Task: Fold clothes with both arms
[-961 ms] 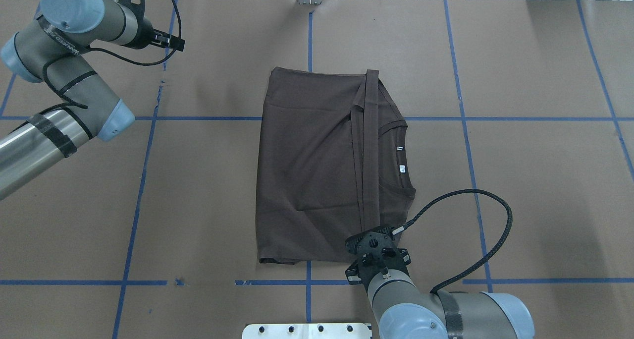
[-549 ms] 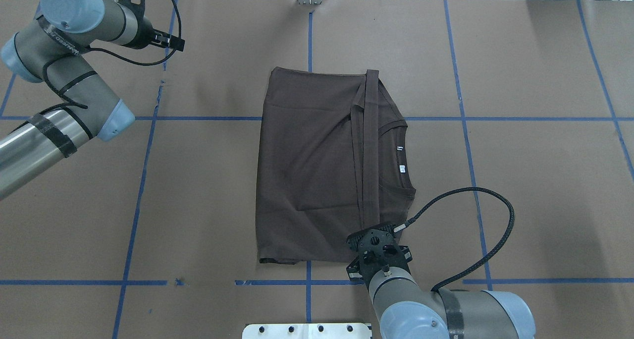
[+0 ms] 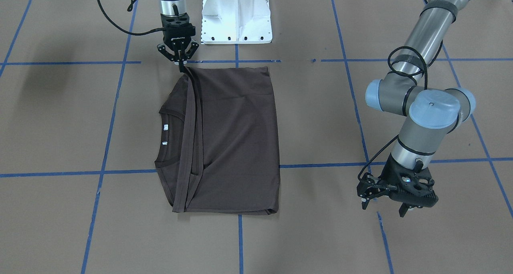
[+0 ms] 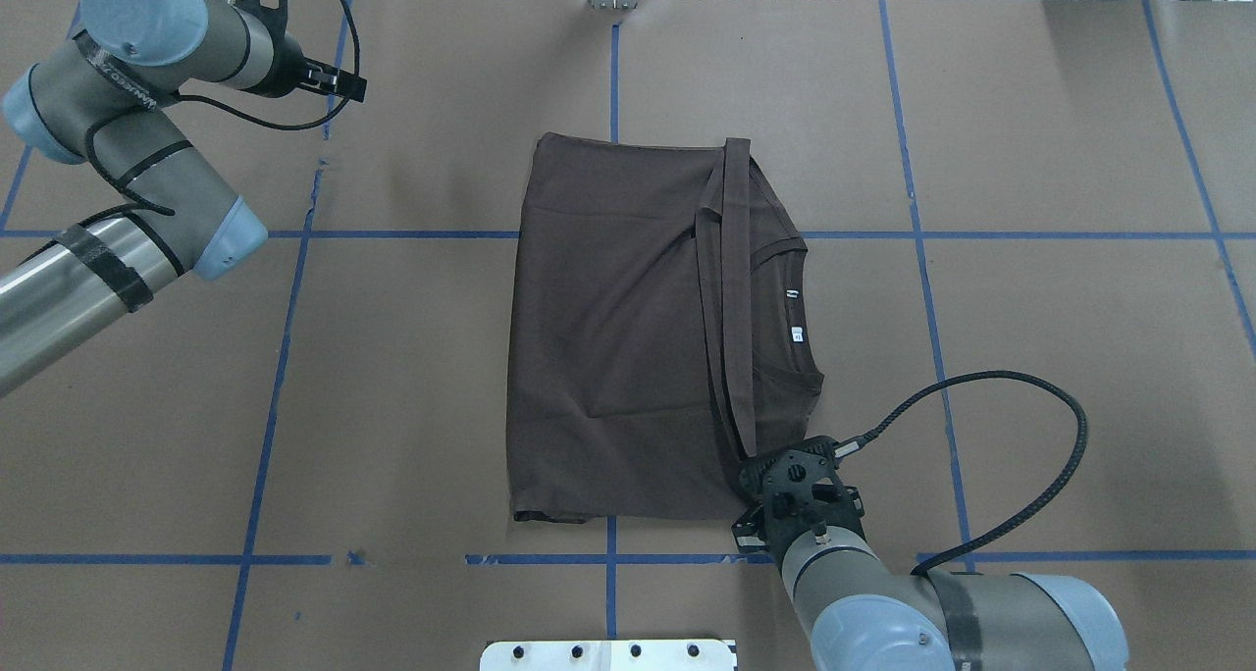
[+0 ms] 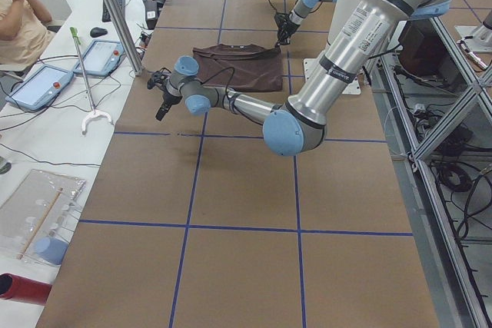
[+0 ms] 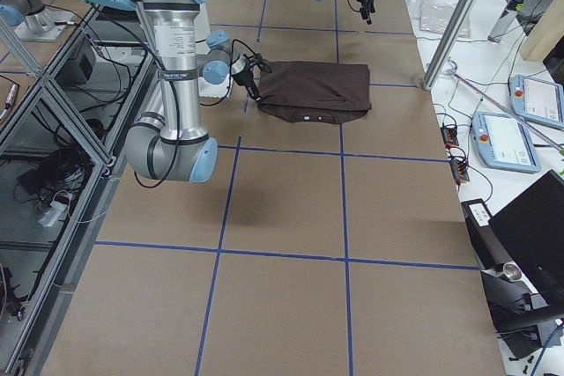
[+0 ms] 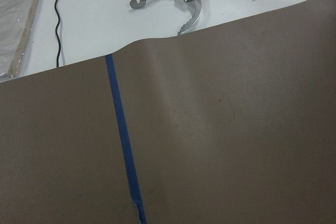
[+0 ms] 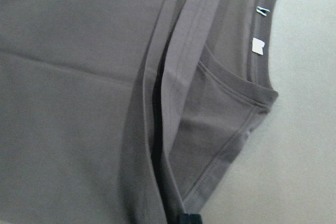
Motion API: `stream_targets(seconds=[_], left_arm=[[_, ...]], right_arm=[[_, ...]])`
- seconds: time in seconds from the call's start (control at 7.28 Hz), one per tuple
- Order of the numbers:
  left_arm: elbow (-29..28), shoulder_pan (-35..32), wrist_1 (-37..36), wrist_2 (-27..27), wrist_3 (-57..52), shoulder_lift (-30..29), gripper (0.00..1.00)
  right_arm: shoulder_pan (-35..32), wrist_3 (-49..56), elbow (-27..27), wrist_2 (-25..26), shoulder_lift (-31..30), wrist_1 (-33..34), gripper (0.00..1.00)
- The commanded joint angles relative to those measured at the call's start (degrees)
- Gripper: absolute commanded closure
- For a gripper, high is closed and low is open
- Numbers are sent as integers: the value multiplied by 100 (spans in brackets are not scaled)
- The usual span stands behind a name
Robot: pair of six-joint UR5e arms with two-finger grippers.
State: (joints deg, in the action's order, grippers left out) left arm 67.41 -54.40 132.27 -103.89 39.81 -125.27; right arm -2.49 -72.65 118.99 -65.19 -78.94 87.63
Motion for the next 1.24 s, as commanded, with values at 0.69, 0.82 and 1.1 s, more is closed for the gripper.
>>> stream_targets(seconds=[0.69, 0.82, 1.1], left_arm=[[0, 17, 18, -9, 71, -15, 0], [0, 17, 18, -9, 71, -15, 0], [0, 43, 18, -18, 71, -15, 0]], right_arm=[[82, -821, 369, -116, -254, -61, 0], [-196, -812, 371, -299, -201, -306, 0], [-821, -506, 13, -976, 17, -493, 0]])
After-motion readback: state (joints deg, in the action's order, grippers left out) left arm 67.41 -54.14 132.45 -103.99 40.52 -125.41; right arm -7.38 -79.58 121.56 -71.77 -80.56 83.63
